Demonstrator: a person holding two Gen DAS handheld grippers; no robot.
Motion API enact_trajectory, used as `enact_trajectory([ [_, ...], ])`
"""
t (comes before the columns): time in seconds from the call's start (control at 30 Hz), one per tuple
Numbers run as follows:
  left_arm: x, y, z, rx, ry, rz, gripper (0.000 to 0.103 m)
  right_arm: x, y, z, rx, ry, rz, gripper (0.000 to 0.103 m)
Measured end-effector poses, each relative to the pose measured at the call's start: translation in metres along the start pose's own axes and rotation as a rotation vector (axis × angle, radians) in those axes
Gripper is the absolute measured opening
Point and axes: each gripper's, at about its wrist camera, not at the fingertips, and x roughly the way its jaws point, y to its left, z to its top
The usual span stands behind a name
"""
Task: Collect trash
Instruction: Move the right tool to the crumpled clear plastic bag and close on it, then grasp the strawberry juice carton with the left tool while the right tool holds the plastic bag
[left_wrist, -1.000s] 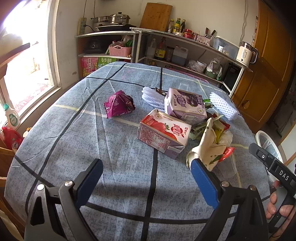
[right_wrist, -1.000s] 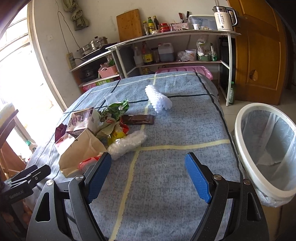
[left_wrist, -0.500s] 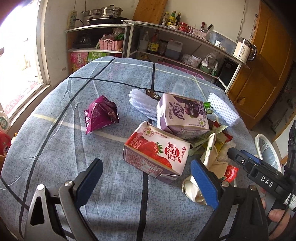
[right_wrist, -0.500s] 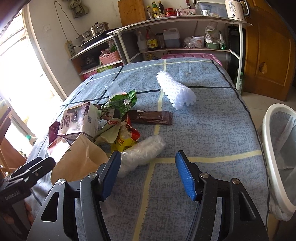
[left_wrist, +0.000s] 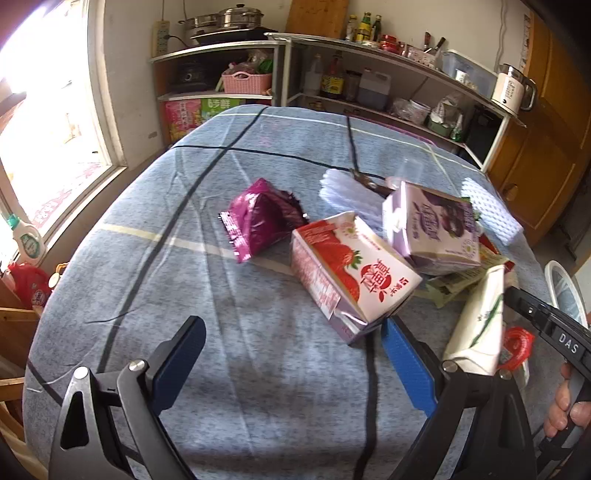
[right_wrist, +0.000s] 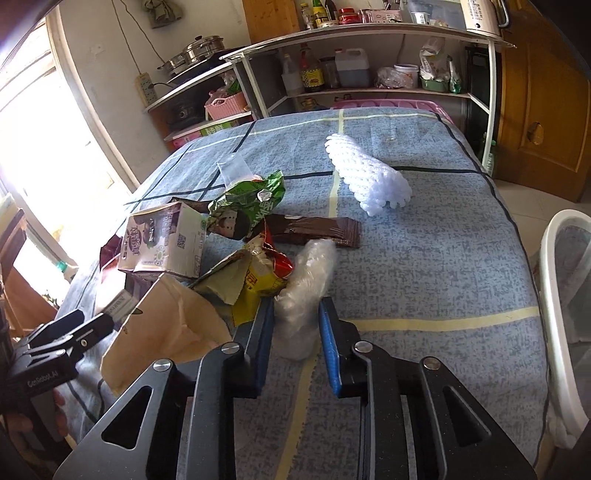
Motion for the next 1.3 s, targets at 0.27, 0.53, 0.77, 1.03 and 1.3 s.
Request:
enact_trajectory([
  [0.27, -0.019, 0.019, -0.004, -0.088, -0.051, -0.019, 0.097, -0.009, -0.010, -0.003, -0.012, -0.022, -0.033, 0.024],
  [0.53, -0.004, -0.018, 0.014, -0.032, -0.026, -0.076, 0.097, -0.012, -0.011, -0.005, 0.002, -0.030, -0.028, 0.024],
  [0.77, 0.015, -0.034, 0.023, -0.001, -0.026, -0.005, 0.097, -0.012, -0.015, -0.006, 0.015, -0.028, -0.020, 0.024],
  [1.03, 0.026, -0.020, 0.023, -0.068, 0.014, 0.006, 0.089, -0.010, -0.015, -0.005, 0.016, -0.026, -0.007, 0.024],
  [1.3, 0.026, -0.019, 0.019, -0.063, 0.006, -0.001, 0.065, -0.013, -0.017, -0.004, 0.024, -0.035, 0.007, 0.024],
])
